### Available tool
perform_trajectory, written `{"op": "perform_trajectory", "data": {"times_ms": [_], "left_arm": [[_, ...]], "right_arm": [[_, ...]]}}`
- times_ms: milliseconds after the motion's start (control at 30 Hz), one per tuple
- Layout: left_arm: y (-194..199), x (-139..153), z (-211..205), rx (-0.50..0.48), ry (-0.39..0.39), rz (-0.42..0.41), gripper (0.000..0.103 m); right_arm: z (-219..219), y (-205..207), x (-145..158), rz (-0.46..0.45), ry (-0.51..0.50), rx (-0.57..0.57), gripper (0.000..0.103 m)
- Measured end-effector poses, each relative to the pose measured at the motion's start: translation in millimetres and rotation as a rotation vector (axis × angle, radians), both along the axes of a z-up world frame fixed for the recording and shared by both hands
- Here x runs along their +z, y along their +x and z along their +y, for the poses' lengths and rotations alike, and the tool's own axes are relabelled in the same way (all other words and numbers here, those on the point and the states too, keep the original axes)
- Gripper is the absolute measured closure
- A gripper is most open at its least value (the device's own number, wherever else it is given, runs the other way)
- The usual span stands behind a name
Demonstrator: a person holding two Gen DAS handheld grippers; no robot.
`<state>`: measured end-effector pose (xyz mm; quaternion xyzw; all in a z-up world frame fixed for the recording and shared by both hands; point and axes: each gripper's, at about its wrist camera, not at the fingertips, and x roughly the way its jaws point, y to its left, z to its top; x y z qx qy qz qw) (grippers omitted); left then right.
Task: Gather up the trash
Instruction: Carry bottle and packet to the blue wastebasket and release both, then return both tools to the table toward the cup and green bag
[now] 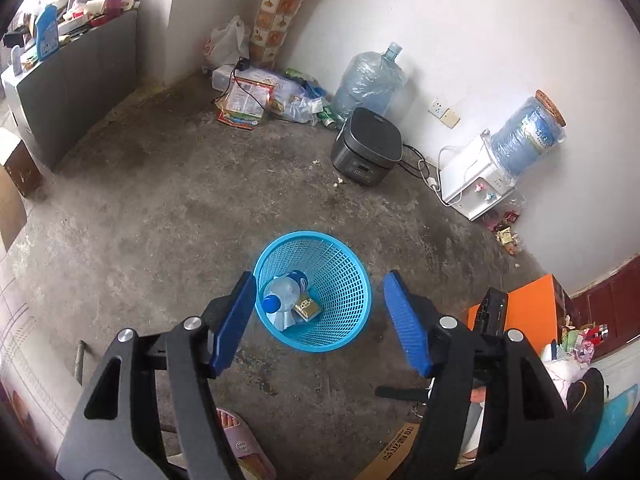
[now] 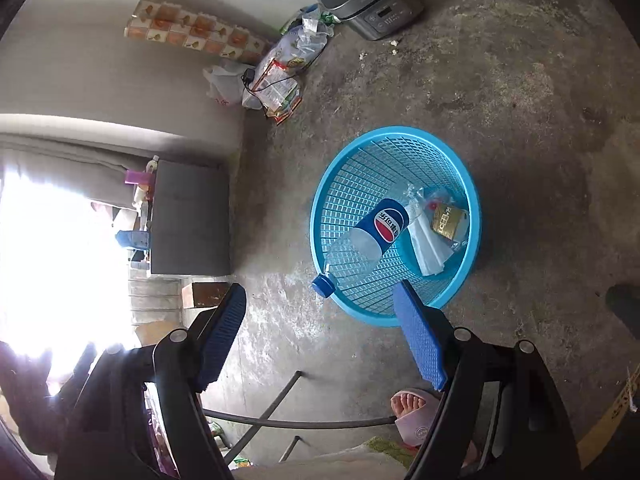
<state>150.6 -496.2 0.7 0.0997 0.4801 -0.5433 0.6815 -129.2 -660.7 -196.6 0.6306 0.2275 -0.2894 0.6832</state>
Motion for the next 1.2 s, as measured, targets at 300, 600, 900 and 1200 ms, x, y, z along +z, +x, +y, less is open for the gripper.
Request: {"op": "perform_trajectory", "data": {"times_ms": [300,600,900,1200], "left_arm": [[0,118,183,0.097,-0.24,-0.201,0.017],[-4,158,400,0.467,-0.359,-0.378,0.01],[-17,114,565,0.802,-0.329,-0.364,0.01],[-26,44,628,0.904,-0.279,-0.23,0.01]], "right_arm": [[83,23,147,0.117,-0.574,0.153,0.014],[208,45,261,-0.017,-0.972,0.262,0.006],[315,86,259,-0.254,-0.821,0.554,0.006],[426,148,198,-0.237,-0.581,0.999,0.006]]}}
